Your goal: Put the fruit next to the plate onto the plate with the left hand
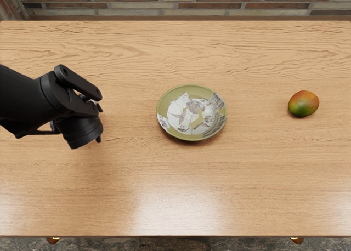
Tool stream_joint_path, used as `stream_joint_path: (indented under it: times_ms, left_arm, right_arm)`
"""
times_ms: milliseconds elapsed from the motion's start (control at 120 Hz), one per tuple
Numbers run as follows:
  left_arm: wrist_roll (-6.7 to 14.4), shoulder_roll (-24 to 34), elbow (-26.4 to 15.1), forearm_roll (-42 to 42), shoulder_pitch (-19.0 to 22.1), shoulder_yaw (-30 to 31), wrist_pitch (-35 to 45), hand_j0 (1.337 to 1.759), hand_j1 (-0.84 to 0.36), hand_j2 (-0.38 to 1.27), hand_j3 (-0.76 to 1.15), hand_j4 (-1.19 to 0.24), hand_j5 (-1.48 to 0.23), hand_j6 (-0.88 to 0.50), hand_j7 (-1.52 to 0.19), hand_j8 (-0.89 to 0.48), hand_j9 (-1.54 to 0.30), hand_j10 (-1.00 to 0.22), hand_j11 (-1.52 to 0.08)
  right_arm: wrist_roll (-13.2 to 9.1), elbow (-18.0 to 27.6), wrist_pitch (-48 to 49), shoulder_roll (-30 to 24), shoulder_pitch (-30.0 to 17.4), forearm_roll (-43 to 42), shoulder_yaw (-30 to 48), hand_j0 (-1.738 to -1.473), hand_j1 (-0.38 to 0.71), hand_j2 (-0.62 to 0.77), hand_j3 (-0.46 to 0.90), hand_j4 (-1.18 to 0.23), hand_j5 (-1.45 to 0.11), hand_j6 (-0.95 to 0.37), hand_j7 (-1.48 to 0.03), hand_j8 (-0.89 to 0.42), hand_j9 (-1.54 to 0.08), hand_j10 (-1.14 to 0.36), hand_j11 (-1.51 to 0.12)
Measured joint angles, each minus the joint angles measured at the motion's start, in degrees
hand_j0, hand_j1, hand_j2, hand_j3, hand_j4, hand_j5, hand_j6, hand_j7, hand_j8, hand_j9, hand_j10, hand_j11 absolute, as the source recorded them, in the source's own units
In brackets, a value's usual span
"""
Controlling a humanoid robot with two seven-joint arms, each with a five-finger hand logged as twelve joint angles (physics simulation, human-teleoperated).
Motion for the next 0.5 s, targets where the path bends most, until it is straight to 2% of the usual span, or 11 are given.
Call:
stream_joint_path:
  times_ms: [500]
  left_arm:
    - [0.00, 0.00, 0.76, 0.04, 2.36, 0.19, 3.43, 1.658, -0.07, 0.07, 0.00, -0.35, -0.45, -0.35, -0.45, -0.35, -0.45, -0.35, -0.45]
  right_arm:
    - [0.00, 0.00, 0.00, 0.00, 0.00, 0.00, 0.01, -1.658, -0.32, 0.00, 0.00, -0.02, -0.03, -0.02, -0.03, -0.02, -0.03, -0.02, -0.03]
